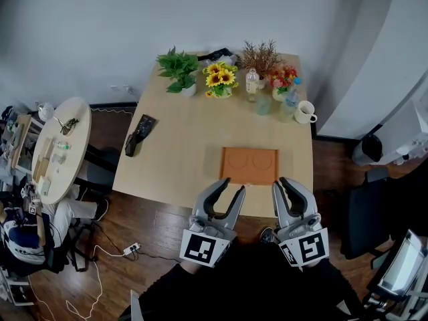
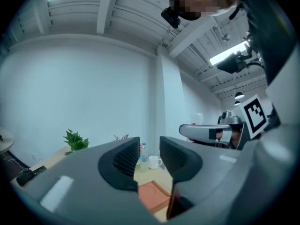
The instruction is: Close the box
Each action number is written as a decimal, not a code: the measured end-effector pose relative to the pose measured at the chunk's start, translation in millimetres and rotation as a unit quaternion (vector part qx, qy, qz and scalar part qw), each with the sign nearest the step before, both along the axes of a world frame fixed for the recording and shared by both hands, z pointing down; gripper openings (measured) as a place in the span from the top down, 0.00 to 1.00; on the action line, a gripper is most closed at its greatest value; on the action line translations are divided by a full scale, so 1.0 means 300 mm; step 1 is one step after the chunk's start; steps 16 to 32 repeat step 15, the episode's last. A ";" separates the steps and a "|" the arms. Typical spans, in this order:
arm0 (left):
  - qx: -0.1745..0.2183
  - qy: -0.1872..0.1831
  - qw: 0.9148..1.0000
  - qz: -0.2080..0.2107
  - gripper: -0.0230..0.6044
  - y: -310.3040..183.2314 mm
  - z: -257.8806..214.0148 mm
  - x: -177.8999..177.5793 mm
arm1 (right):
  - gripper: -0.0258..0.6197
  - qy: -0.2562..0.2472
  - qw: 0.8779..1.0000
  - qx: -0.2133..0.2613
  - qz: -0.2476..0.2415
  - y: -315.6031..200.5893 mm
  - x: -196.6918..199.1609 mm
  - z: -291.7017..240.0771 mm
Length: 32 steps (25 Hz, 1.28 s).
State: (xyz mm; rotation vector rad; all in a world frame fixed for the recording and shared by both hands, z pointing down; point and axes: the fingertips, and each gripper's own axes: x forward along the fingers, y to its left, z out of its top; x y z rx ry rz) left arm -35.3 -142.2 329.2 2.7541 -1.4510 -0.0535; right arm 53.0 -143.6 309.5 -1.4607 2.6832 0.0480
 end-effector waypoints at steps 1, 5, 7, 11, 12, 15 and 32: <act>-0.004 0.001 1.000 0.000 0.78 0.000 0.007 0.000 | 0.89 -0.001 1.000 -0.002 0.000 0.002 0.000 0.003; -0.008 -0.001 1.000 0.000 0.78 0.002 0.016 -0.001 | 0.89 0.003 1.000 -0.001 -0.003 0.005 -0.001 0.008; -0.009 -0.002 1.000 0.000 0.78 0.000 0.018 0.002 | 0.89 0.002 1.000 -0.004 -0.004 0.005 -0.002 0.010; -0.017 -0.002 1.000 0.002 0.78 -0.006 0.032 0.001 | 0.89 0.000 1.000 -0.006 -0.006 0.001 -0.006 0.015; -0.019 -0.001 1.000 0.002 0.78 -0.006 0.036 0.000 | 0.89 0.001 1.000 -0.006 -0.005 0.000 -0.006 0.017; -0.020 -0.001 1.000 0.002 0.78 -0.006 0.041 -0.005 | 0.89 0.002 1.000 -0.005 -0.004 0.001 -0.007 0.022; -0.020 -0.001 1.000 0.002 0.78 -0.006 0.041 -0.005 | 0.89 0.002 1.000 -0.005 -0.004 0.001 -0.007 0.022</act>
